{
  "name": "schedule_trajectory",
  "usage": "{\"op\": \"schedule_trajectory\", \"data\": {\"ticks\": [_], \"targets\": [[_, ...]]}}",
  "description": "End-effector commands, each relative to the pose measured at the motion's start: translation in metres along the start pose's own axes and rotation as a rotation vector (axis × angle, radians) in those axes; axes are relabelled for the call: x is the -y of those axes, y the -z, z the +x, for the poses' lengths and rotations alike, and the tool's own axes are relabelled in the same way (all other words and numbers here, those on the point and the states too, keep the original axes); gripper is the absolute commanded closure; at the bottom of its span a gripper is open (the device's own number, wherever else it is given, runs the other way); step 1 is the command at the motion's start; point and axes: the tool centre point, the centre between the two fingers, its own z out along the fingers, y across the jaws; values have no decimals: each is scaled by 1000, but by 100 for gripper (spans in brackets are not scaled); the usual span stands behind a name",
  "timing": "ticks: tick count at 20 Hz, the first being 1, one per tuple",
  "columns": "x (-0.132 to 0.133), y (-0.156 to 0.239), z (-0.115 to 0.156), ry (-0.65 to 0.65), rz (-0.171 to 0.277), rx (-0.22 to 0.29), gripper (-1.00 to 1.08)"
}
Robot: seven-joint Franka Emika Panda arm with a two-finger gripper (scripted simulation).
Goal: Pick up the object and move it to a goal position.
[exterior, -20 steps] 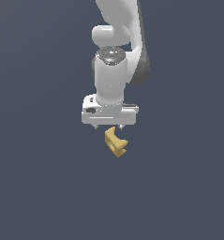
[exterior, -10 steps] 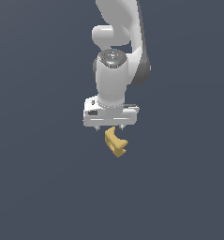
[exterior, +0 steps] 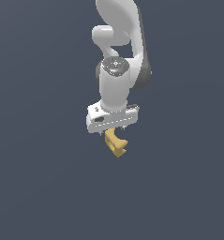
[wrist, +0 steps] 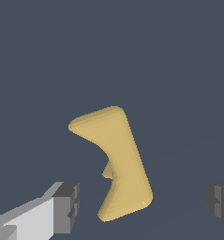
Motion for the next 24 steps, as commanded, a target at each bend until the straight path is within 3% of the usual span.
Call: {"op": "schedule_trajectory", "data": {"ticks": [1,12,24], "targets": [[4,-6,0,70,6,3,-92],[16,-23,2,285,29,10,-92],[19,-29,2,326,34,11,-92]]}}
